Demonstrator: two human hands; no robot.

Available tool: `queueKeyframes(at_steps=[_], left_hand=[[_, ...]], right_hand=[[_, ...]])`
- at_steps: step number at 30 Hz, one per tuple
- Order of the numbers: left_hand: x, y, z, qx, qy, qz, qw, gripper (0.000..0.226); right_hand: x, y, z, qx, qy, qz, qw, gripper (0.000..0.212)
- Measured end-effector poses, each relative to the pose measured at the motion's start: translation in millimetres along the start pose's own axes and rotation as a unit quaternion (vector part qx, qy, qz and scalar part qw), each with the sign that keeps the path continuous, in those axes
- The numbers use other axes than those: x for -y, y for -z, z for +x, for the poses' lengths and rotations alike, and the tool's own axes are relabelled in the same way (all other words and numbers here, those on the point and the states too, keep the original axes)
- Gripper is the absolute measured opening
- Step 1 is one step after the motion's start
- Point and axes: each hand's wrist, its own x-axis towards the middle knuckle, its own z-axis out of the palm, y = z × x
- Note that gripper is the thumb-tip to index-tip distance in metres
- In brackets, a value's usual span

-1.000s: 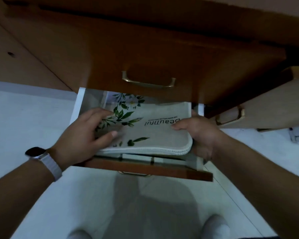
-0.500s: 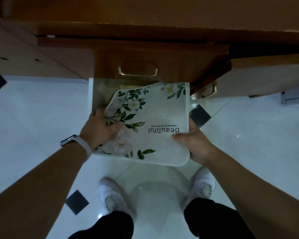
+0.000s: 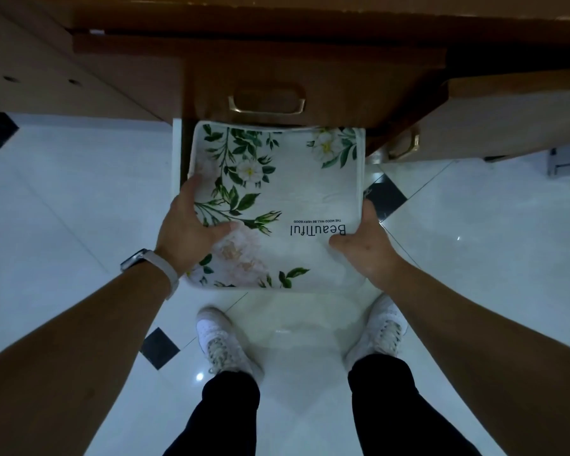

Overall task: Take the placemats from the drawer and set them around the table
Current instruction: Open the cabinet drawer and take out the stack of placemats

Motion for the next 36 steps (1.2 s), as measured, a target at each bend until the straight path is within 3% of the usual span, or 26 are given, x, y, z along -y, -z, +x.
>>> queueKeyframes(at_steps=[6,9,14,22,36], left_hand=[[2.6,-5.6,-19.6,-0.039,-0.006,-0.05,0.998,0.099],[5.5,-6.0,-29.9,-0.034,0.022,-0.095,0.995,0.106],[11.1,-7.8,-51.1,-0.025,0.027,-0.11,0.993,0.096],[-6.9,8.0,-102.3,-0.011,0.022,-0.126,0.992,0.097],[-155.1,178.7,-199.9,-0.028,-0.031,-0.219,0.975,0.089]], right_hand=[[-2.3,-2.5,-13.5,-0.025,0.049,-0.028,0.998,0.068],[-7.2,-2.1,-24.0,-0.025,0.06,-0.051,0.997,0.07],[-18.1,-2.3,-48.4,-0.025,0.068,-0.071,0.995,0.074],[-10.4,5.3,-104.3,-0.032,0.077,-0.099,0.992,0.074],[169.3,30.0,-273.1,-0.07,0.137,-0.135,0.979,0.071]])
